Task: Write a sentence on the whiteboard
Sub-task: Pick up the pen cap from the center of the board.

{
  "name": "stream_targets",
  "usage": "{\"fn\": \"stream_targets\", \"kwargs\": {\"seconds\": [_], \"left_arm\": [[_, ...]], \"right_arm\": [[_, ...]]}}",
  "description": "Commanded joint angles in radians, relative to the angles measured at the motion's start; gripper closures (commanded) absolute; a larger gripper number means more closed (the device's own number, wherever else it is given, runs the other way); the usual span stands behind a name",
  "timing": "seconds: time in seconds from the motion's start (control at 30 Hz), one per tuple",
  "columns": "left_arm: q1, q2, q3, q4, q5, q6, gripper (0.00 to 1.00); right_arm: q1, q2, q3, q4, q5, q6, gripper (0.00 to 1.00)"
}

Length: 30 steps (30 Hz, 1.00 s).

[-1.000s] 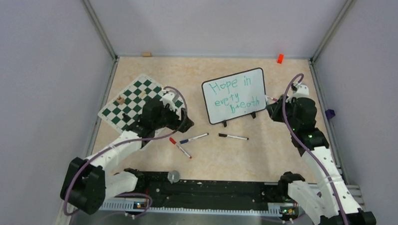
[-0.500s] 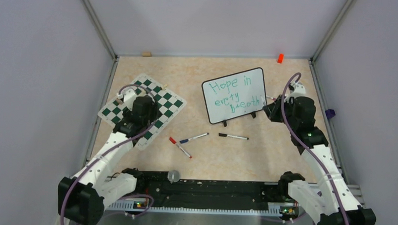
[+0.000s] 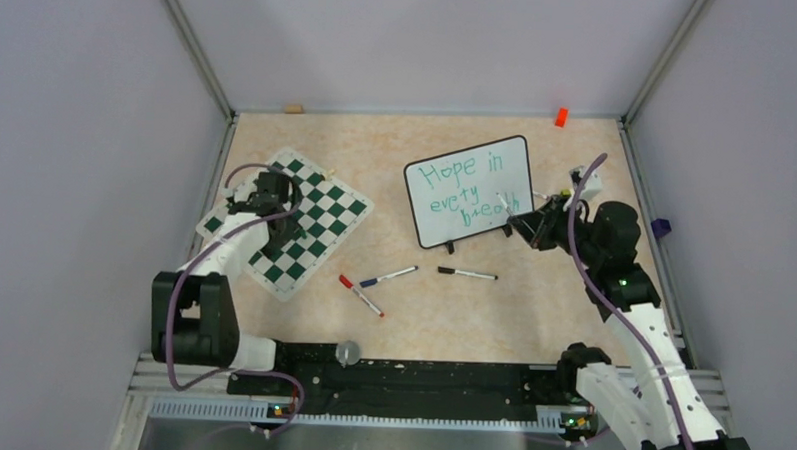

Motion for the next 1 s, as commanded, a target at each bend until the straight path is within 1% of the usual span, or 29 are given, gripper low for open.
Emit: {"fn": "stream_targets", "kwargs": {"seconds": [0.0, 0.17, 0.37, 0.47, 0.6, 0.73, 0.83, 0.97], "left_arm": [[0.014, 0.093, 0.035, -0.001, 0.088, -0.008, 0.42], [0.014, 0.155, 0.079, 0.031, 0.129, 0.022, 0.43], [0.014, 0.209, 0.134, 0.034, 0.130, 0.040, 0.43], [0.016, 0.250, 0.172, 0.017, 0.139, 0.043, 0.43], [0.016, 0.296, 0.222, -0.018, 0.108, 0.027, 0.42], [0.025, 0.364, 0.253, -0.033, 0.127, 0.026, 0.42], [0.038, 0.409, 0.270, -0.026, 0.164, 0.038, 0.49], [0.041, 0.450, 0.277, -0.028, 0.186, 0.032, 0.65]], "right_arm": [[0.005, -0.036, -0.026, 0.125, -0.111, 0.039, 1.00], [0.015, -0.016, -0.021, 0.102, -0.122, 0.016, 1.00], [0.031, -0.010, -0.046, 0.117, -0.113, 0.021, 1.00], [0.041, 0.002, -0.047, 0.121, -0.110, 0.018, 1.00], [0.056, 0.023, -0.034, 0.119, -0.110, 0.009, 1.00], [0.067, 0.028, -0.030, 0.120, -0.104, 0.008, 1.00], [0.072, 0.027, -0.033, 0.121, -0.100, 0.008, 1.00], [0.080, 0.027, -0.035, 0.116, -0.091, 0.006, 1.00]]}}
